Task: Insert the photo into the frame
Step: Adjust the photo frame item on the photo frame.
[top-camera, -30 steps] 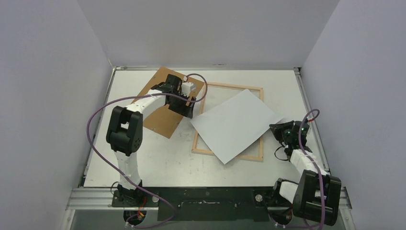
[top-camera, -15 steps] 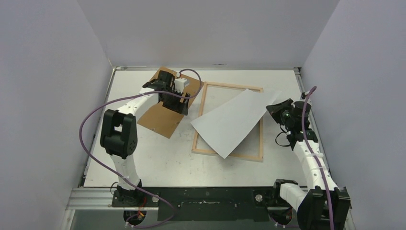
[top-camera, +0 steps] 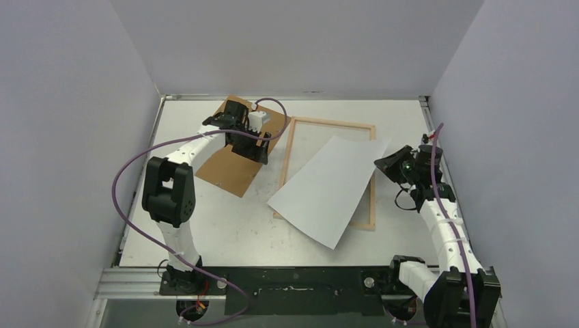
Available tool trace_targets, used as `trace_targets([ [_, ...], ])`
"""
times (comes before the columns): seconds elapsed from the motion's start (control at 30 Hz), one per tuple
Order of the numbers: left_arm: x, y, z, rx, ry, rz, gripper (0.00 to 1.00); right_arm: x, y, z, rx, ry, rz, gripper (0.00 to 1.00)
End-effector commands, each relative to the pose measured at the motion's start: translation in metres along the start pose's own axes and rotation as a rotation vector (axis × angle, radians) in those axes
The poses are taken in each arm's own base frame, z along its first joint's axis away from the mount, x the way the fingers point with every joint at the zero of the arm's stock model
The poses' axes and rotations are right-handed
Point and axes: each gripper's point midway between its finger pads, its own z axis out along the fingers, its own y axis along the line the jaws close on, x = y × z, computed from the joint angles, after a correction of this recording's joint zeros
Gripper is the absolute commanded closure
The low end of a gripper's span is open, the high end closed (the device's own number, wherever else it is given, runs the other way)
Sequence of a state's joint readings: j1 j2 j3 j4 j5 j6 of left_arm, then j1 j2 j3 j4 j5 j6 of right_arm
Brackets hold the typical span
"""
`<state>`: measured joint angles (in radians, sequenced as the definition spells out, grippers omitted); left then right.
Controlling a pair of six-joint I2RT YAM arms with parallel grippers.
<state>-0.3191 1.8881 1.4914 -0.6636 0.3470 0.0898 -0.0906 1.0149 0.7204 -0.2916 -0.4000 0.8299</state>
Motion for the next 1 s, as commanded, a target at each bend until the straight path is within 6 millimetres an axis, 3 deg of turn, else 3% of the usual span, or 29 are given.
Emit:
trace_targets([
  [0.0,-0.026,-0.009,-0.026,0.013,-0.088,0.032,0.27,-0.018,0.037,-0.009,-0.121,-0.019,-0.088,0.95],
  [0.33,-0.024,-0.008,-0.025,0.012,-0.084,0.024,0.28,-0.019,0.057,0.021,-0.193,0.066,-0.214,0.95],
  [0.6,-0.023,-0.007,-0.024,0.007,-0.079,0.021,0.28,-0.045,0.079,0.027,-0.216,0.03,-0.344,0.95],
  [0.83,-0.022,-0.007,-0.025,0.009,-0.079,0.018,0.28,-0.059,0.095,0.054,-0.263,0.06,-0.392,0.95],
  [0.97,-0.021,-0.006,-0.026,0.007,-0.079,0.019,0.28,-0.058,0.091,0.071,-0.256,0.105,-0.415,0.95],
])
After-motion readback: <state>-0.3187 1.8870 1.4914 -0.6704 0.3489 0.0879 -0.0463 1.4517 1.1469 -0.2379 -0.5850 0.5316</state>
